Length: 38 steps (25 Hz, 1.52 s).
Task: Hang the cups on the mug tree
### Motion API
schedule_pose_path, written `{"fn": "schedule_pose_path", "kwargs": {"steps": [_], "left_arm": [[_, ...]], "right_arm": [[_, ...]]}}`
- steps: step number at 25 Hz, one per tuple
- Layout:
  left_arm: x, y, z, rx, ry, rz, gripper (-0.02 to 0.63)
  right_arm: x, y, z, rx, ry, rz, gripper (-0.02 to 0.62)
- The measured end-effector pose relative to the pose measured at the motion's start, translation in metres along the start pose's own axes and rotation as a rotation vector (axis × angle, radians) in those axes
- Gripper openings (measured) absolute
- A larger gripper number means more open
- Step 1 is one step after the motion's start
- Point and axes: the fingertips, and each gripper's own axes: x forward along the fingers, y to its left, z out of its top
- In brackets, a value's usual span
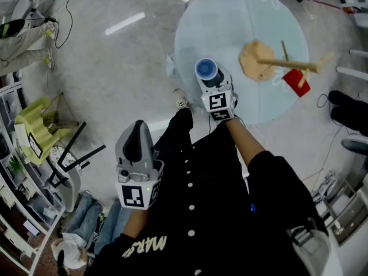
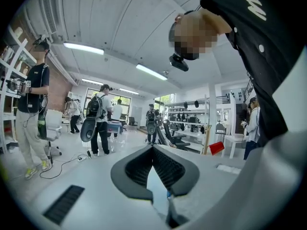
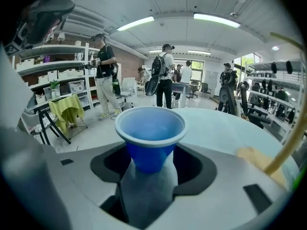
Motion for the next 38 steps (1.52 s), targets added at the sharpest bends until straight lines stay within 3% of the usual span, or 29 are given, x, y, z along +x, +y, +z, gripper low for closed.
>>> {"fn": "schedule_pose_path", "kwargs": {"steps": [7,17,24,31,38], "left_arm": [[0.000,-0.008,0.010,0.002,-0.030,-0.031,-0.005],[0.020,-0.075,0.050,-0.004,-0.123,-0.147,-0.005],[0.030,-0.118,0.072,0.018,-0.166,-0.224,-0.005],[0.037,-0.151,0.080,0.060,-0.183,-0.283,-0.005],[0.042,-0.177,0.071,0.105,-0.130,-0.320,-0.005]], "right_arm": [[-0.022,0.000,0.012,0.036,-0.029,-0.005,0.265],[-0.098,-0.038,0.012,0.296,-0.027,-0.016,0.267],[-0.130,-0.068,-0.001,0.678,-0.055,0.010,0.267],[-0.151,-0.091,0.016,1.148,-0.212,0.124,0.265],[-0.173,-0.131,0.009,1.410,-0.343,0.131,0.267]]}}
